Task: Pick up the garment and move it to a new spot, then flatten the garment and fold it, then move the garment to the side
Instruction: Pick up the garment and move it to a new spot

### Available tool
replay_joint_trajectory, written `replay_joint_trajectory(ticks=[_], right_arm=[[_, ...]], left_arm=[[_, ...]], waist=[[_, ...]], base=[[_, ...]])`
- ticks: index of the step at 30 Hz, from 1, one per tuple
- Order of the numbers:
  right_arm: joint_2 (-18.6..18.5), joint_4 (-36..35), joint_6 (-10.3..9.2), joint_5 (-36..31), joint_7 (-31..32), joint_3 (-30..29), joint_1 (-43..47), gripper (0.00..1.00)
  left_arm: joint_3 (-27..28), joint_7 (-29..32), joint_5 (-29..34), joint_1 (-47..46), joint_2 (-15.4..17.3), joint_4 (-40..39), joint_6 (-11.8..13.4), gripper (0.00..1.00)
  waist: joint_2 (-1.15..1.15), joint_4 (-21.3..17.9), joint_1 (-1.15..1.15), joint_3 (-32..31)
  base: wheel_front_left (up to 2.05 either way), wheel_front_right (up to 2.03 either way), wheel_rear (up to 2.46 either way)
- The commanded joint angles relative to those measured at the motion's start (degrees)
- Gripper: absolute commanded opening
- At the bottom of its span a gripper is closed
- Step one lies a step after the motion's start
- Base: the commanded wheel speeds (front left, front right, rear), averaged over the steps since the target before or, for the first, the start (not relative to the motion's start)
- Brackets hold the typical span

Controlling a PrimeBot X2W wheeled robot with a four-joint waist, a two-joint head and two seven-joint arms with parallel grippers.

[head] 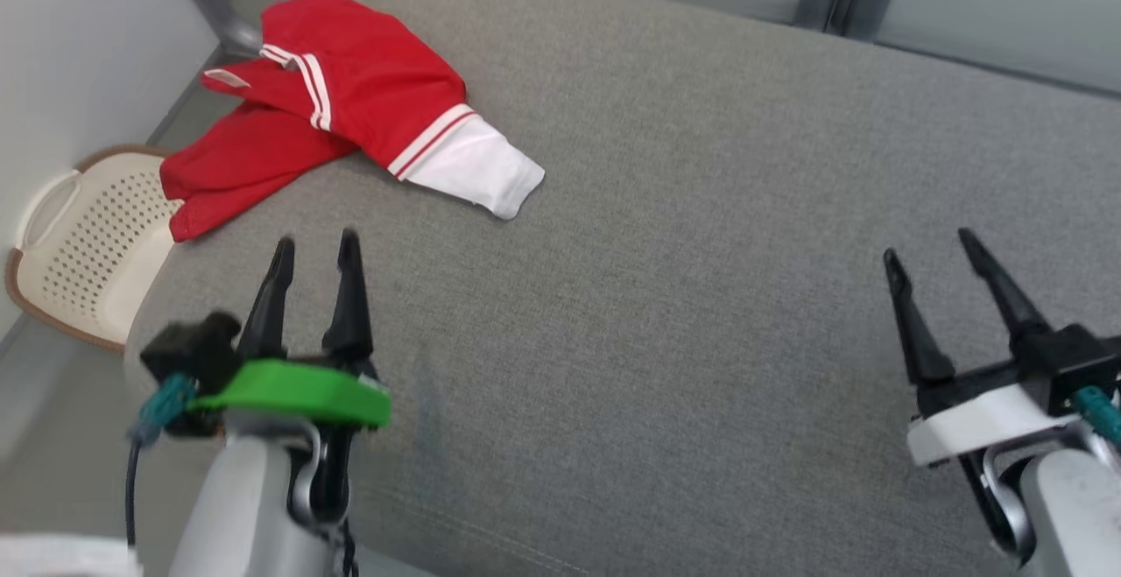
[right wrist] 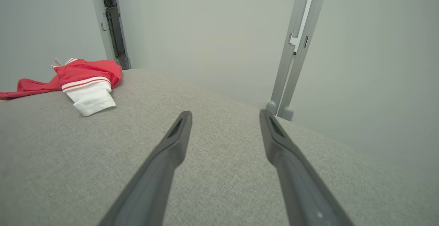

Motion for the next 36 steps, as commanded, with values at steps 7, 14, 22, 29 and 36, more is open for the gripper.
replay_joint_trajectory(ticks=[7,14,22,29,36], right_arm=[[-5.21,-3.06,-0.09,0.97,-0.15,0.71,-8.07,1.00],[-7.16,-5.46,-0.09,2.22,-0.15,2.90,-10.50,1.00],[-8.69,-4.14,-0.11,3.82,0.46,3.74,-4.25,1.00],[-6.37,-0.04,-0.03,4.48,0.79,7.27,0.32,1.00],[-0.91,1.38,0.04,4.23,0.46,9.05,0.53,1.00]], left_arm=[[-3.88,6.61,-4.87,-25.41,2.66,18.11,-0.37,1.00],[-0.11,10.34,-8.70,-39.46,6.33,34.71,2.96,1.00],[-0.80,13.40,-8.24,-44.01,6.85,46.76,5.31,0.00],[-3.25,12.36,-5.57,-46.61,12.39,47.15,2.41,0.00],[-5.03,11.43,-4.09,-47.77,18.32,39.58,0.61,0.00]], waist=[[0.00,-12.63,0.00,28.85],[0.00,-16.14,0.00,33.87],[0.00,-15.92,0.00,32.47],[0.00,-15.10,0.00,24.13],[0.00,-16.72,0.00,12.90]], base=[[0.00,0.00,0.00],[0.00,0.00,0.00],[0.00,0.00,0.00],[0.00,0.00,0.00],[0.00,0.00,0.00]])
